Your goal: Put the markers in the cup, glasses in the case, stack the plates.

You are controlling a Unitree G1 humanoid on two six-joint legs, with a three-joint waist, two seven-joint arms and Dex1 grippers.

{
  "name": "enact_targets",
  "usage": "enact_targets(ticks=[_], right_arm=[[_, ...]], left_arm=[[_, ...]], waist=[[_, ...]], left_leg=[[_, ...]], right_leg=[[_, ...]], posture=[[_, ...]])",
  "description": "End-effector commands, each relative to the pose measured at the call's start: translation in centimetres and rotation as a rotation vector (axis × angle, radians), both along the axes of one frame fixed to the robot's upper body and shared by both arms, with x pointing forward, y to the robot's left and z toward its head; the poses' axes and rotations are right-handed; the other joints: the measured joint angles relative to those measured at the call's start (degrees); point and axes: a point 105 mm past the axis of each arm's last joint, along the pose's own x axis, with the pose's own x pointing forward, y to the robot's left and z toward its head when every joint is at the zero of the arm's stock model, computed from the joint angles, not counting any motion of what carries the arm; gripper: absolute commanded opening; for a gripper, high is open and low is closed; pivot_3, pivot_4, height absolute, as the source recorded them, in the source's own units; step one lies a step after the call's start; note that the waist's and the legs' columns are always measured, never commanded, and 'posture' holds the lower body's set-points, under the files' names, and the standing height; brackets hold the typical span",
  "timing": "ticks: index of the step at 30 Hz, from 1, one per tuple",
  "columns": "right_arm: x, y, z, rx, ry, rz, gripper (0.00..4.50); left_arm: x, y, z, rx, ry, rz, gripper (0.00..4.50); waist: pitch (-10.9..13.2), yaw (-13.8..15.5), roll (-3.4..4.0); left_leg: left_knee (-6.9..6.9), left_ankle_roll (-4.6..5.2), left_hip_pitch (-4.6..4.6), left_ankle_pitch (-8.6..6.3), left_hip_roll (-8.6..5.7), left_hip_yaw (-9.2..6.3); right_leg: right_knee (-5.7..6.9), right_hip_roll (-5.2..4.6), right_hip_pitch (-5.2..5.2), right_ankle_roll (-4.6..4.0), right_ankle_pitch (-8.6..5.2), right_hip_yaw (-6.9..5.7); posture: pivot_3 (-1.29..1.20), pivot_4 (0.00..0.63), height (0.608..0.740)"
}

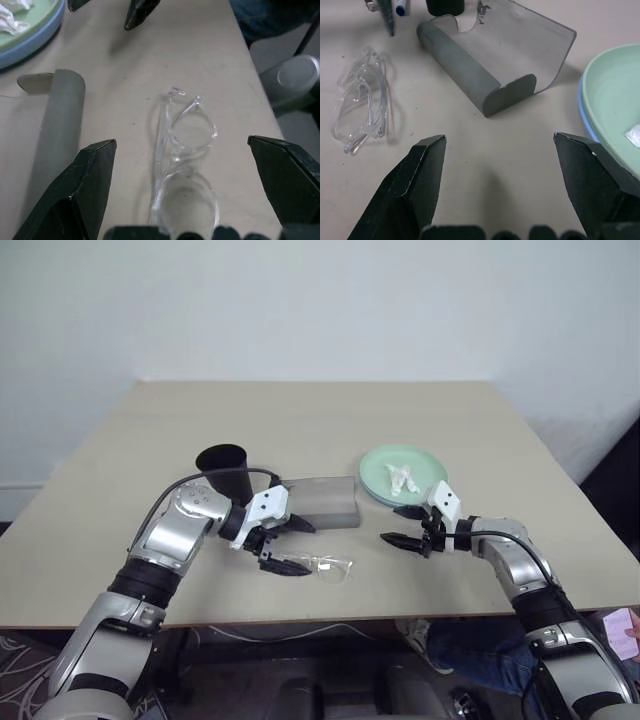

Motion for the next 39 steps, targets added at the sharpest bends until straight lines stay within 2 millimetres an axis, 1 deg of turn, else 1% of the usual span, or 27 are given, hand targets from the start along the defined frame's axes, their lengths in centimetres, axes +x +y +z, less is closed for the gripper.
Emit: enact_targets(ticks=[1, 7, 12, 15, 19, 26, 29, 32, 37, 39], right_arm=[[0.3, 0.3, 1.6, 0.022, -0.06, -0.004, 3.72], [0.4, 0.3, 1.4, 0.023, -0.062, -0.031, 3.72], [0.4, 0.3, 1.2, 0.02, -0.06, -0.042, 3.72], [0.4, 0.3, 1.1, 0.02, -0.06, -0.044, 3.75], [0.5, 0.3, 1.1, 0.018, -0.059, -0.047, 3.75], [0.7, 0.4, 1.1, 0.011, -0.061, -0.05, 3.75], [0.7, 0.4, 1.0, 0.009, -0.063, -0.052, 3.75], [0.8, 0.4, 1.0, 0.007, -0.064, -0.054, 3.75], [0.7, 0.4, 0.9, 0.005, -0.064, -0.059, 3.75], [0.8, 0.3, 0.9, 0.004, -0.066, -0.062, 3.75]], left_arm=[[1.1, -0.3, 0.5, 0.058, -0.084, -0.04, 4.5], [1.1, -1.0, -0.5, 0.103, -0.08, -0.102, 4.5], [1.0, -1.6, -1.2, 0.112, -0.071, -0.117, 4.5], [1.0, -1.7, -1.7, 0.125, -0.076, -0.12, 3.9], [1.1, -1.8, -1.8, 0.123, -0.082, -0.11, 2.57], [1.1, -1.5, -2.0, 0.135, -0.087, -0.106, 2.57], [0.8, -1.5, -1.8, 0.124, -0.073, -0.121, 2.57], [0.3, -1.5, -1.6, 0.11, -0.049, -0.148, 2.03], [0.6, -1.5, -1.4, 0.116, -0.069, -0.131, 0.27], [0.6, -1.5, -1.4, 0.118, -0.068, -0.133, 0.27]], waist=[[0.0, 0.0, 0.0], [0.0, -0.1, 0.0], [0.0, 0.0, -0.01], [0.0, 0.0, -0.01], [0.0, 0.0, -0.01], [0.0, 0.0, -0.01], [0.0, 0.0, -0.01], [0.0, -0.1, -0.01], [0.0, 0.0, 0.0], [0.0, 0.0, 0.01]], left_leg=[[0.0, 0.0, 0.0, 0.0, 0.0, 0.01], [-0.03, 0.01, -0.02, 0.0, 0.02, 0.01], [-0.01, 0.01, -0.04, 0.0, 0.01, 0.0], [0.03, 0.02, -0.05, 0.0, 0.0, 0.0], [0.03, 0.02, -0.05, 0.0, 0.0, -0.02], [0.03, 0.02, -0.05, 0.0, 0.0, -0.02], [0.03, 0.02, -0.04, 0.0, 0.0, -0.02], [0.03, 0.02, -0.04, 0.0, 0.0, -0.02], [0.03, 0.02, -0.04, 0.0, 0.0, -0.03], [0.03, 0.02, 0.01, 0.0, 0.0, -0.02]], right_leg=[[0.0, 0.0, 0.0, 0.0, 0.0, 0.0], [0.01, 0.03, -0.04, 0.09, 0.06, 0.01], [0.01, 0.02, -0.03, 0.08, 0.05, 0.01], [0.01, 0.01, -0.03, 0.09, 0.06, 0.02], [0.02, 0.01, -0.03, 0.09, 0.06, 0.01], [0.02, 0.01, -0.03, 0.1, 0.06, 0.01], [0.03, 0.01, -0.03, 0.1, 0.06, 0.01], [0.03, 0.02, -0.03, 0.1, 0.06, 0.01], [0.03, 0.02, -0.03, 0.1, 0.06, 0.01], [0.03, 0.01, 0.03, 0.1, 0.06, 0.02]], posture=[[0.0, 0.0, 0.721], [0.0, 0.0, 0.721], [0.0, 0.0, 0.721], [0.0, 0.0, 0.721], [0.0, 0.0, 0.721], [0.0, 0.0, 0.721], [0.0, 0.0, 0.721], [0.0, 0.0, 0.721], [0.0, 0.0, 0.721], [0.0, 0.0, 0.721]])
